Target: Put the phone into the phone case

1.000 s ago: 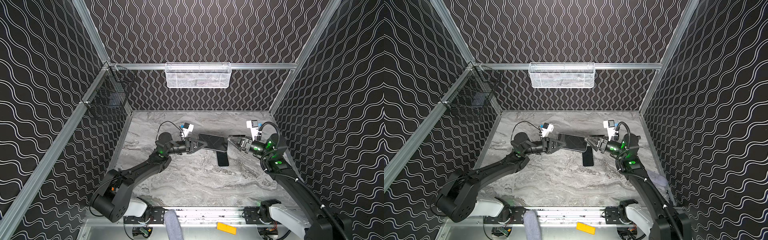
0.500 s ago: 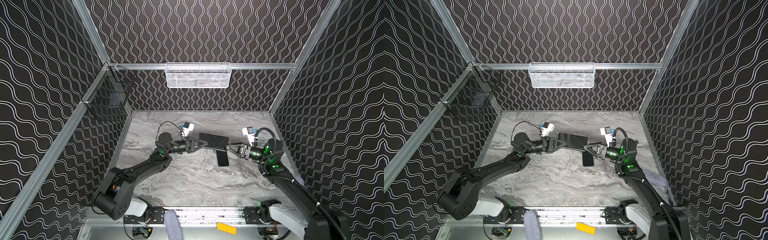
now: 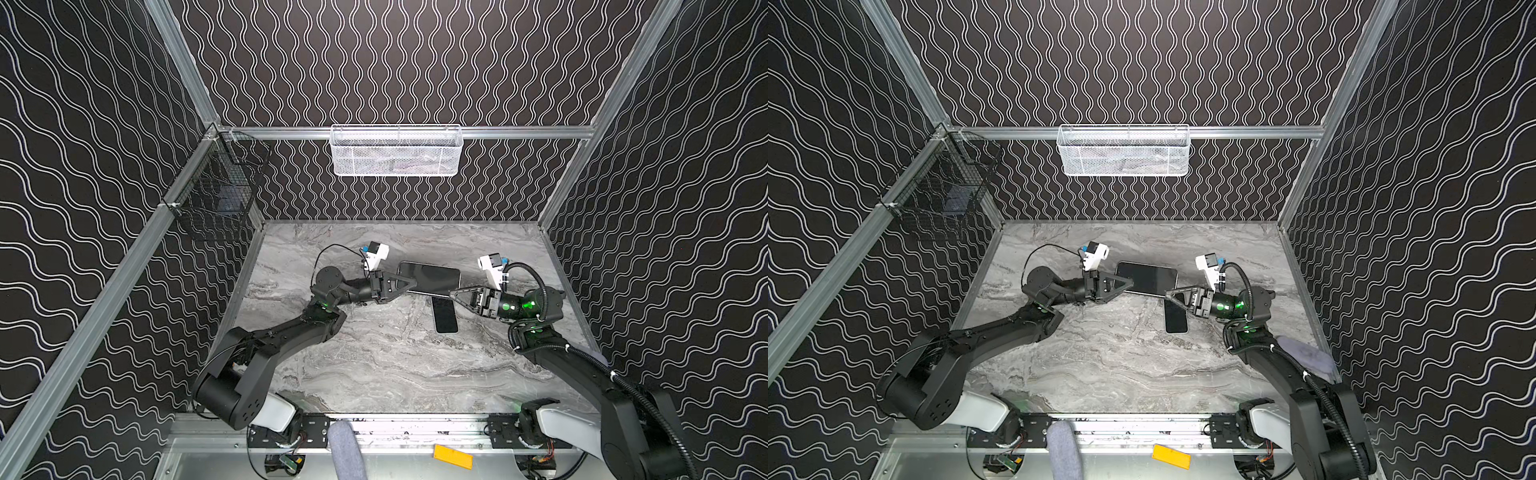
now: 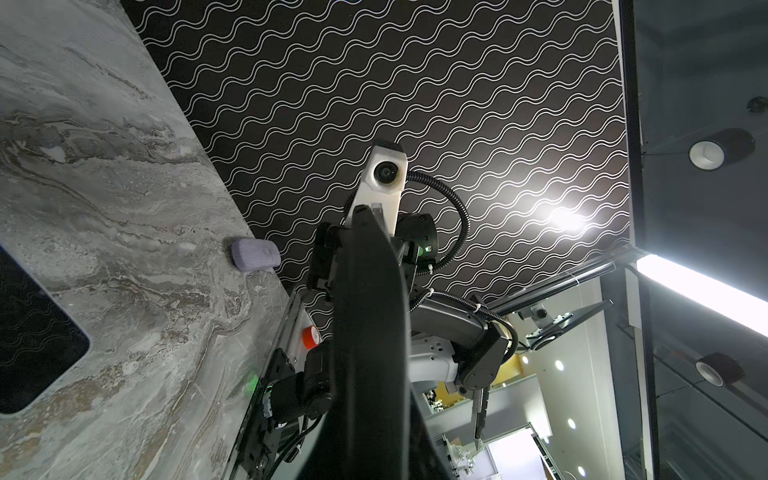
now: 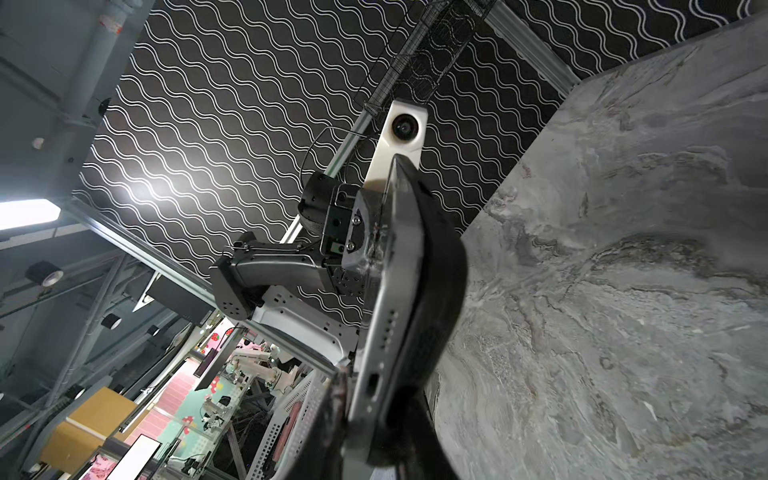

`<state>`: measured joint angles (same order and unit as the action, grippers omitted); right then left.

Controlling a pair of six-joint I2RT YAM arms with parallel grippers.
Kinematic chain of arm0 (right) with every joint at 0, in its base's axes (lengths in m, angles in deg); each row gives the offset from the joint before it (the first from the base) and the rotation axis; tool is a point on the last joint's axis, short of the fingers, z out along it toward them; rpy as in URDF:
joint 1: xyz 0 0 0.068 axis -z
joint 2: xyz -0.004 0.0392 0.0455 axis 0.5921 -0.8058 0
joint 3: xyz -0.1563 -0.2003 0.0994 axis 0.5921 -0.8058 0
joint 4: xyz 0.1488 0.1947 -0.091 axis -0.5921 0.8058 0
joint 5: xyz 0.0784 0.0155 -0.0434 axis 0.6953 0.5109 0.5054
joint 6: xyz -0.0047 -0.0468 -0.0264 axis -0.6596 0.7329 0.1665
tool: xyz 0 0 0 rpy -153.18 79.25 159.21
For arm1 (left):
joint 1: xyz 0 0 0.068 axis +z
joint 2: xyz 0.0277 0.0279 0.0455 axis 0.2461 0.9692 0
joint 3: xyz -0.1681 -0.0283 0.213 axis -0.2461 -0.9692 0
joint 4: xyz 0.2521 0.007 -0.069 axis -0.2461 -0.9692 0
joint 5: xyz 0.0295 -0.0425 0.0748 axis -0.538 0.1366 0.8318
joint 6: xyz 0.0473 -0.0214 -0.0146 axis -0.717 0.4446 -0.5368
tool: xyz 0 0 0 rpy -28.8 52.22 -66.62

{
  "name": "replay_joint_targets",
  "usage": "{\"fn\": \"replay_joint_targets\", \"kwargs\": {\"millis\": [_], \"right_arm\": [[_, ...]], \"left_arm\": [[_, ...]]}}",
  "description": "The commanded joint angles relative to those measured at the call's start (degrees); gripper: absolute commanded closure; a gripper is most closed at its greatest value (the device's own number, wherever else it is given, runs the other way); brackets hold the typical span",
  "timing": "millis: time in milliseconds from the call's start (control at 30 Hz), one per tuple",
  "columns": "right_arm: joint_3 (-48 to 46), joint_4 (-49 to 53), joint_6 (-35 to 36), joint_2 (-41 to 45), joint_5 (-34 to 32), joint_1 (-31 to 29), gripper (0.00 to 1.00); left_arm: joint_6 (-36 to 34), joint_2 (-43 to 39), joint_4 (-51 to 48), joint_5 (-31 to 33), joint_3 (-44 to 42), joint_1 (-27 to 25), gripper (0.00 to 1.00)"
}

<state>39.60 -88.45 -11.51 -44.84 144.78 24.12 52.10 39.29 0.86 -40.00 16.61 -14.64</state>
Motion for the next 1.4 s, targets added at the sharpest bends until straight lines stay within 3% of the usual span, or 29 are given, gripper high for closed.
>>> {"fn": "replay_joint_targets", "kwargs": {"millis": [0, 133, 267, 300, 333, 400, 433, 533, 633, 800, 1000, 1200, 1267, 1367], "right_arm": [[0.8, -3.8, 0.8, 0.5, 0.0, -0.1, 0.88], [1.3, 2.1, 4.4, 2.4, -0.4, 0.0, 1.0], [3.1, 15.1, 12.8, 5.7, -2.1, -0.1, 1.0], [3.9, 19.5, 15.4, 6.8, -2.7, 0.0, 0.91], [5.0, 23.5, 18.2, 7.7, -3.2, -0.1, 0.74], [7.2, 31.0, 22.7, 9.2, -5.0, 0.0, 0.57], [8.2, 33.2, 24.2, 9.7, -6.0, 0.0, 0.5], [10.8, 34.1, 25.0, 9.6, -6.8, 0.0, 0.45], [12.9, 32.0, 23.6, 7.4, -5.6, 0.1, 0.46], [14.4, 27.4, 20.7, 3.7, -4.3, 0.0, 0.55], [15.1, 29.4, 21.9, 3.0, -5.2, 0.0, 0.81], [15.7, 35.8, 26.0, 3.8, -7.0, 0.0, 1.0], [16.1, 38.1, 27.5, 4.3, -7.7, 0.0, 1.0], [17.0, 40.8, 29.7, 4.5, -7.9, 0.0, 0.74]], "left_arm": [[0.2, -0.5, 1.5, -0.3, 0.4, 0.0, 1.0], [0.4, -0.5, 1.8, -0.3, 0.5, 0.0, 1.0], [-0.5, -0.8, 0.7, -0.4, 0.4, 0.0, 1.0], [-1.0, -1.1, 0.1, -0.5, 0.4, 0.1, 1.0], [-1.7, -1.4, -0.8, -0.8, 0.4, 0.1, 1.0], [-3.0, -2.1, -2.5, -0.9, 0.4, 0.0, 1.0], [-3.8, -2.4, -3.6, -1.0, 0.4, 0.0, 1.0], [-5.2, -3.1, -5.5, -1.1, 0.0, 0.0, 1.0], [-5.2, -3.1, -5.2, -1.2, -0.5, 0.0, 1.0], [-5.8, -3.7, -6.1, -1.1, -0.9, -0.2, 1.0], [-6.9, -4.6, -7.6, -1.0, -1.0, -0.2, 1.0], [-6.3, -3.7, -6.5, -1.2, -0.7, -0.3, 1.0], [-6.1, -3.5, -6.3, -1.3, -0.5, -0.3, 1.0], [-6.3, -3.5, -6.7, -1.3, -0.3, -0.4, 1.0]]}}
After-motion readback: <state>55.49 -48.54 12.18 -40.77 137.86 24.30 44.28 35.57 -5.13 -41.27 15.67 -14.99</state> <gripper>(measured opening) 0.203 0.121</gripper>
